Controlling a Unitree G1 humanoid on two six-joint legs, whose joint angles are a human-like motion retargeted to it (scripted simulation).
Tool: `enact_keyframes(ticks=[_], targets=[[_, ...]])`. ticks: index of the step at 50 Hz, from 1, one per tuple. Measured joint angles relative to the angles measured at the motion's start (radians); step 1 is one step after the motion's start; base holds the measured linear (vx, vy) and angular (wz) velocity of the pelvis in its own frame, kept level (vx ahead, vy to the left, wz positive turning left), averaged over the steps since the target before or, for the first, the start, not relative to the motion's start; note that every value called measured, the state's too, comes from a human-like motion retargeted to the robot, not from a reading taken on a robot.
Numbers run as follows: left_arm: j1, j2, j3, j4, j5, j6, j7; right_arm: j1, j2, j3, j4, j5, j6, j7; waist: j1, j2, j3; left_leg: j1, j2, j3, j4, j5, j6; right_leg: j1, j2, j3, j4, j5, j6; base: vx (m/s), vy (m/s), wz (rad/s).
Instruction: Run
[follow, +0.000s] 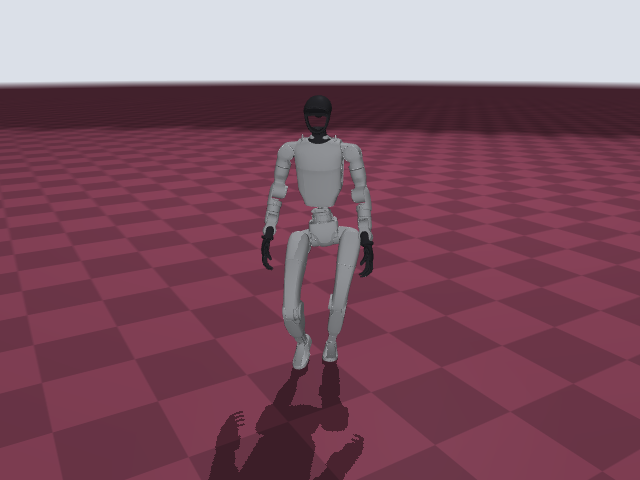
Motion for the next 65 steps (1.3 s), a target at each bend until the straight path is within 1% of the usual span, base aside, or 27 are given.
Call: enact_keyframes(ticks=[3,5,9,11,13,15,17,20,22,23,25,26,30,33,36,38,42,44,46,48,50,53,55,58,60,62,65], targets=[[-0.013,-0.004,0.003,-0.012,-0.013,-0.011,0.006,0.014,0.016,-0.004,0.056,0.002,0.015,0.008,0.019,0.017,-0.003,0.018,0.032,-0.024,0.045,-0.045,-0.011,0.006,0.104,0.014,-0.193,0.051,0.043,0.0,-0.01,0.37],[-0.011,-0.014,0.007,-0.014,-0.018,-0.018,0.006,0.025,0.026,-0.01,0.09,-0.001,0.023,0.014,0.041,0.033,-0.006,0.019,0.055,-0.04,0.106,-0.087,-0.018,0.035,0.161,0.011,-0.282,0.081,0.052,0.0,0.0,0.11],[0.015,-0.04,0.025,0.011,-0.028,-0.026,-0.004,0.035,0.028,-0.019,0.128,0.01,0.025,0.004,0.085,0.089,-0.01,-0.016,0.128,-0.06,0.312,-0.152,-0.06,0.107,0.253,-0.036,-0.367,0.089,0.018,-0.01,0.0,-0.02],[0.031,-0.051,0.031,0.034,-0.033,-0.026,-0.021,0.029,0.017,-0.027,0.111,0.026,0.017,-0.013,0.098,0.122,-0.01,-0.05,0.18,-0.054,0.416,-0.144,-0.088,0.136,0.297,-0.057,-0.409,0.103,0.007,-0.07,-0.01,-0.13],[0.046,-0.058,0.034,0.057,-0.037,-0.024,-0.039,0.022,0.004,-0.033,0.065,0.042,0.005,-0.032,0.102,0.144,-0.012,-0.081,0.225,-0.041,0.465,-0.126,-0.103,0.155,0.329,-0.066,-0.45,0.129,0.008,-0.09,-0.01,-0.15],[0.058,-0.059,0.035,0.079,-0.041,-0.02,-0.048,0.016,-0.008,-0.037,0.006,0.054,-0.007,-0.051,0.092,0.148,-0.013,-0.095,0.243,-0.029,0.448,-0.116,-0.101,0.158,0.338,-0.06,-0.465,0.146,0.018,-0.11,-0.01,-0.07],[0.064,-0.059,0.037,0.095,-0.043,-0.016,-0.046,0.012,-0.017,-0.041,-0.053,0.062,-0.018,-0.067,0.068,0.134,-0.012,-0.091,0.233,-0.011,0.389,-0.11,-0.087,0.136,0.318,-0.044,-0.429,0.14,0.028,-0.12,0.0,0.08],[0.065,-0.057,0.042,0.108,-0.043,-0.009,-0.031,0.002,-0.025,-0.043,-0.122,0.076,-0.035,-0.082,0.022,0.095,-0.005,-0.074,0.189,0.022,0.296,-0.114,-0.054,0.078,0.248,-0.019,-0.284,0.09,0.031,-0.14,0.0,0.21],[0.071,-0.056,0.043,0.108,-0.043,-0.004,-0.016,0.004,-0.021,-0.043,-0.15,0.087,-0.046,-0.09,0.004,0.079,0.005,-0.075,0.167,0.029,0.289,-0.137,-0.034,0.052,0.206,-0.016,-0.149,0.058,0.018,-0.15,-0.01,0.2],[0.062,-0.05,0.047,0.107,-0.045,0.003,-0.009,0.0,-0.021,-0.045,-0.161,0.096,-0.047,-0.091,-0.011,0.06,0.007,-0.061,0.134,0.025,0.245,-0.129,-0.022,0.04,0.168,-0.004,-0.081,0.04,0.013,-0.12,-0.01,0.28],[0.067,-0.046,0.048,0.104,-0.048,0.007,0.006,0.014,-0.01,-0.046,-0.163,0.104,-0.051,-0.094,-0.021,0.044,0.013,-0.068,0.108,0.018,0.256,-0.143,-0.007,0.04,0.132,0.006,0.038,0.014,-0.001,-0.12,-0.02,0.25],[0.058,-0.038,0.051,0.103,-0.051,0.011,0.011,0.013,-0.007,-0.049,-0.151,0.108,-0.05,-0.09,-0.025,0.037,0.014,-0.055,0.091,0.007,0.225,-0.13,-0.003,0.049,0.117,0.015,0.072,0.01,-0.002,-0.1,-0.03,0.27],[0.042,-0.015,0.058,0.099,-0.058,0.016,0.024,0.037,0.012,-0.053,-0.084,0.114,-0.044,-0.071,-0.025,0.018,0.008,-0.048,0.054,-0.026,0.195,-0.104,-0.004,0.125,0.1,0.034,0.13,-0.02,0.002,-0.07,-0.07,0.32],[0.038,-0.008,0.066,0.102,-0.059,0.013,0.027,0.068,0.023,-0.054,-0.032,0.113,-0.039,-0.048,-0.014,0.014,-0.005,-0.059,0.047,-0.045,0.204,-0.088,-0.021,0.219,0.125,0.036,0.055,-0.057,0.014,-0.06,-0.1,0.32],[0.045,-0.01,0.08,0.108,-0.053,0.005,0.028,0.097,0.03,-0.058,0.002,0.105,-0.038,-0.032,0.01,0.025,-0.017,-0.086,0.072,-0.051,0.248,-0.076,-0.049,0.327,0.177,0.033,-0.102,-0.105,0.016,-0.05,-0.1,0.23],[0.054,-0.013,0.094,0.111,-0.049,-0.003,0.028,0.109,0.034,-0.061,0.016,0.097,-0.037,-0.029,0.033,0.046,-0.02,-0.121,0.116,-0.045,0.314,-0.076,-0.071,0.398,0.222,0.023,-0.227,-0.142,-0.001,-0.06,-0.08,0.04],[0.068,-0.029,0.118,0.105,-0.05,-0.018,0.033,0.1,0.021,-0.063,0.025,0.081,-0.037,-0.053,0.094,0.111,-0.002,-0.267,0.247,-0.016,0.58,-0.052,-0.121,0.487,0.326,-0.004,-0.401,-0.215,-0.067,-0.07,-0.05,-0.15],[0.077,-0.042,0.123,0.096,-0.045,-0.022,0.035,0.082,0.0,-0.063,0.016,0.066,-0.039,-0.078,0.124,0.136,0.012,-0.35,0.303,-0.005,0.709,-0.029,-0.129,0.504,0.365,-0.003,-0.446,-0.238,-0.092,-0.08,-0.03,-0.12],[0.092,-0.054,0.125,0.088,-0.036,-0.022,0.033,0.061,-0.024,-0.065,-0.003,0.054,-0.044,-0.105,0.149,0.148,0.022,-0.415,0.341,0.008,0.789,-0.017,-0.119,0.515,0.382,0.0,-0.474,-0.25,-0.105,-0.07,-0.01,-0.08],[0.114,-0.064,0.123,0.084,-0.025,-0.02,0.028,0.043,-0.046,-0.068,-0.031,0.051,-0.051,-0.131,0.166,0.15,0.028,-0.453,0.359,0.023,0.814,-0.02,-0.099,0.523,0.377,0.002,-0.487,-0.25,-0.105,-0.03,0.0,-0.03],[0.139,-0.071,0.117,0.085,-0.017,-0.018,0.018,0.03,-0.062,-0.072,-0.067,0.052,-0.06,-0.152,0.177,0.147,0.027,-0.462,0.36,0.037,0.793,-0.03,-0.08,0.531,0.362,0.003,-0.492,-0.232,-0.093,0.0,0.0,0.0],[0.174,-0.074,0.104,0.092,-0.007,-0.018,0.0,0.028,-0.073,-0.075,-0.122,0.056,-0.07,-0.171,0.177,0.137,0.013,-0.418,0.323,0.047,0.715,-0.029,-0.069,0.525,0.328,0.011,-0.461,-0.176,-0.06,0.0,0.0,0.0],[0.189,-0.076,0.092,0.097,-0.005,-0.017,-0.008,0.033,-0.075,-0.074,-0.146,0.062,-0.076,-0.178,0.167,0.123,0.002,-0.362,0.278,0.053,0.651,-0.024,-0.064,0.496,0.292,0.019,-0.39,-0.127,-0.034,-0.02,0.03,-0.03],[0.198,-0.08,0.068,0.093,-0.007,-0.014,-0.001,0.041,-0.064,-0.064,-0.162,0.072,-0.08,-0.181,0.129,0.089,-0.008,-0.26,0.176,0.05,0.537,-0.024,-0.054,0.386,0.207,0.031,-0.166,-0.013,0.007,-0.04,0.06,-0.07],[0.188,-0.074,0.052,0.078,-0.016,-0.011,0.012,0.041,-0.052,-0.055,-0.158,0.085,-0.079,-0.17,0.094,0.065,-0.008,-0.193,0.112,0.043,0.456,-0.046,-0.033,0.28,0.139,0.033,0.02,0.074,0.02,-0.04,0.06,-0.07],[0.159,-0.053,0.04,0.061,-0.032,-0.008,0.032,0.032,-0.038,-0.051,-0.146,0.101,-0.073,-0.16,0.058,0.051,0.0,-0.127,0.071,0.031,0.376,-0.094,-0.003,0.166,0.088,0.035,0.16,0.114,0.015,-0.03,0.06,-0.01],[0.101,-0.018,0.036,0.029,-0.062,-0.001,0.068,0.024,-0.011,-0.054,-0.114,0.12,-0.061,-0.162,0.01,0.049,0.026,-0.04,0.051,0.007,0.294,-0.176,0.036,0.02,0.068,0.043,0.253,0.129,0.013,-0.01,0.02,0.02]])
